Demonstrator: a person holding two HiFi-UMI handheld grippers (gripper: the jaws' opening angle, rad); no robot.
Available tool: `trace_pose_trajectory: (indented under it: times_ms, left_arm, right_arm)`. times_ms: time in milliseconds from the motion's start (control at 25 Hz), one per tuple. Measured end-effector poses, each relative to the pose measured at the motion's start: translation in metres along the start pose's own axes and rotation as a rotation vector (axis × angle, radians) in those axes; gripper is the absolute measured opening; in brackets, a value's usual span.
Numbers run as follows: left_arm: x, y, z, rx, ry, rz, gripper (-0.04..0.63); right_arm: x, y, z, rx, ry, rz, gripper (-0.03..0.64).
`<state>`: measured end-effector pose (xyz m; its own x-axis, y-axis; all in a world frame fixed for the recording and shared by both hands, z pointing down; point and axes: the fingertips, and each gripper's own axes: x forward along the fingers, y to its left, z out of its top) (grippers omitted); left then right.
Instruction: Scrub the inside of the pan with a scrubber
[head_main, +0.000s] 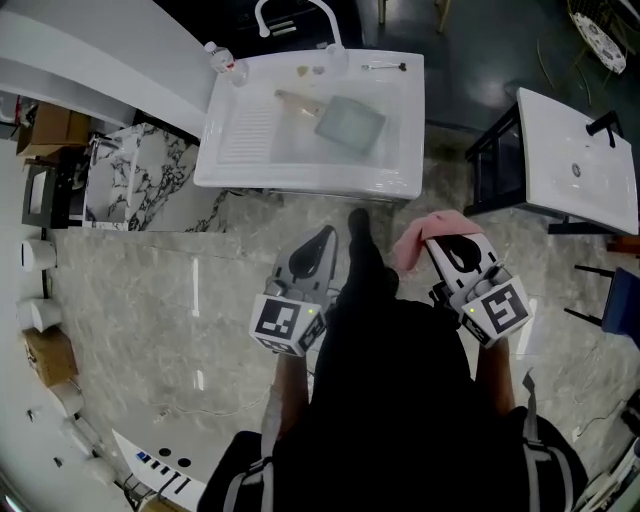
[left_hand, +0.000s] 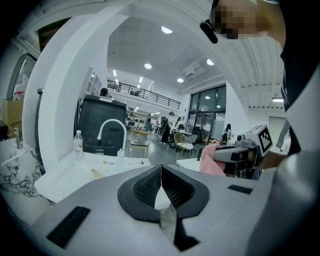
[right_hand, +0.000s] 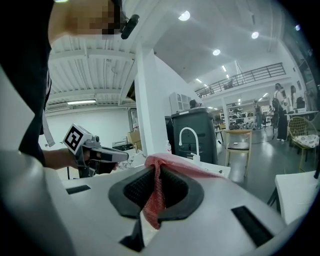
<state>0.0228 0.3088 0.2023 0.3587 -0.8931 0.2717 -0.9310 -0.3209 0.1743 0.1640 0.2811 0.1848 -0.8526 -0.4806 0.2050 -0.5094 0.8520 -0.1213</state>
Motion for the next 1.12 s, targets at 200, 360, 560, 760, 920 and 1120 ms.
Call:
trace_pose_trajectory:
  times_ms: [200, 360, 560, 760, 920, 1120]
  left_arm:
    - [0.051, 0.041, 0.019, 0.001, 0.004, -0.034, 0.032]
    - [0.095, 0.077, 0.039, 0.008, -0.006, -0.062, 0.032]
    - [0.138, 0.122, 0.052, 0.001, 0.011, -0.091, 0.032]
    - [0.176, 0.166, 0.043, -0.016, 0.051, -0.094, 0.032]
    - [0.205, 0.203, 0.027, -0.047, 0.088, -0.067, 0.032]
    - [0.231, 0.233, 0.003, -0.082, 0.158, -0.045, 0.032]
  right_arm:
    - [0.034, -0.038, 0.028, -0.015, -0.008, -0.053, 0.041]
    - [0.068, -0.070, 0.052, -0.032, -0.012, -0.096, 0.041]
    - [0.114, -0.093, 0.069, -0.039, -0.006, -0.139, 0.041]
    - [0.154, -0.105, 0.066, -0.047, 0.026, -0.145, 0.041]
    - [0.188, -0.117, 0.060, -0.063, 0.049, -0.127, 0.041]
    - [0.219, -0.131, 0.048, -0.053, 0.101, -0.108, 0.041]
